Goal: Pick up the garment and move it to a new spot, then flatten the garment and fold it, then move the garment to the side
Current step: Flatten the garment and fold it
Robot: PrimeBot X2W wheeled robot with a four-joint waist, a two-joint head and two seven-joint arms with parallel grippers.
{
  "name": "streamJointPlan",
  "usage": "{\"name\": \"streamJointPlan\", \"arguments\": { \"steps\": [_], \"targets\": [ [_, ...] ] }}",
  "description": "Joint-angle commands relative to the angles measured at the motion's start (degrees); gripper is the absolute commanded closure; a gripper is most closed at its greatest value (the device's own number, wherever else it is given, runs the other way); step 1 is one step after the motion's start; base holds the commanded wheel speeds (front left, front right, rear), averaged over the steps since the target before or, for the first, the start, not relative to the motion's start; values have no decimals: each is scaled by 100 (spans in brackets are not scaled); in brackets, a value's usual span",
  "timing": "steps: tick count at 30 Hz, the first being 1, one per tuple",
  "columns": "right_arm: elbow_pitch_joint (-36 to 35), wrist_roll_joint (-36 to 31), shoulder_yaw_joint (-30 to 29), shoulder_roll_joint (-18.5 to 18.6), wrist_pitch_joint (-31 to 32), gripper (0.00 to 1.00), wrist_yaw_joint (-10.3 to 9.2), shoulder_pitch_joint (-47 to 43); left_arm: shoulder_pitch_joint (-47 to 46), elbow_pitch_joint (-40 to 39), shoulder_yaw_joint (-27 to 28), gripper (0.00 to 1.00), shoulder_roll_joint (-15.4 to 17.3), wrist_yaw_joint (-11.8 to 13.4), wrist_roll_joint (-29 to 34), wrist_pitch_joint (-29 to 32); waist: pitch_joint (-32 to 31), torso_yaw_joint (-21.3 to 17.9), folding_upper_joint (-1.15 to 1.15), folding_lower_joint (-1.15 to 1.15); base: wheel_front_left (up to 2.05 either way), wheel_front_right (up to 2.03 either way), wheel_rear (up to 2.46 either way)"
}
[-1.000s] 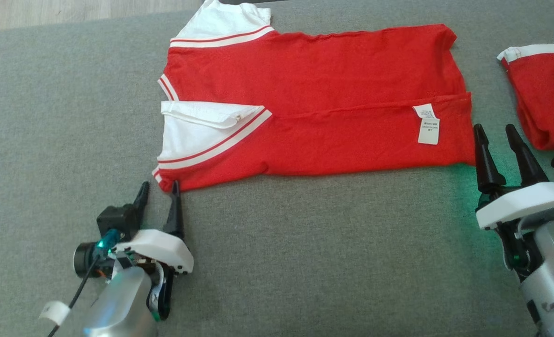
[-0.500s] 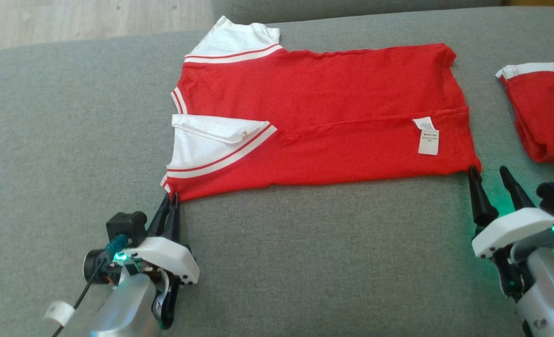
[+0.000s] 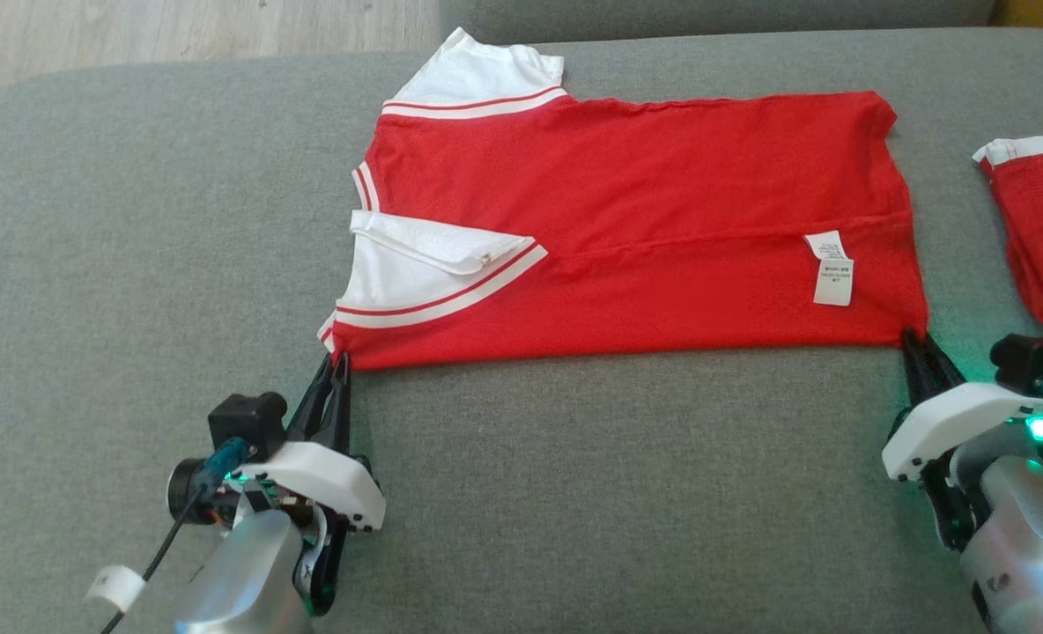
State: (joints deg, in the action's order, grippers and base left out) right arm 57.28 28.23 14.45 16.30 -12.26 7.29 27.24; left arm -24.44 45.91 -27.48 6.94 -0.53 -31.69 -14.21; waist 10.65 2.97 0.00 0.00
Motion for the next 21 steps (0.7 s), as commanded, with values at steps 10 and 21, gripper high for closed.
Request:
{"name": "streamJointPlan", "arguments": {
  "steps": [10,21],
  "targets": [
    [-487,345,339,402,-116,100,20,-590,623,-604,258,100,310,82,13,-75,-408,-105,0,0,0,0,0],
    [-1301,484,470,739,-36,100,20,-1648,2009,-1655,193,100,517,341,-42,16,-786,-142,0,0,0,0,0]
  ]
}}
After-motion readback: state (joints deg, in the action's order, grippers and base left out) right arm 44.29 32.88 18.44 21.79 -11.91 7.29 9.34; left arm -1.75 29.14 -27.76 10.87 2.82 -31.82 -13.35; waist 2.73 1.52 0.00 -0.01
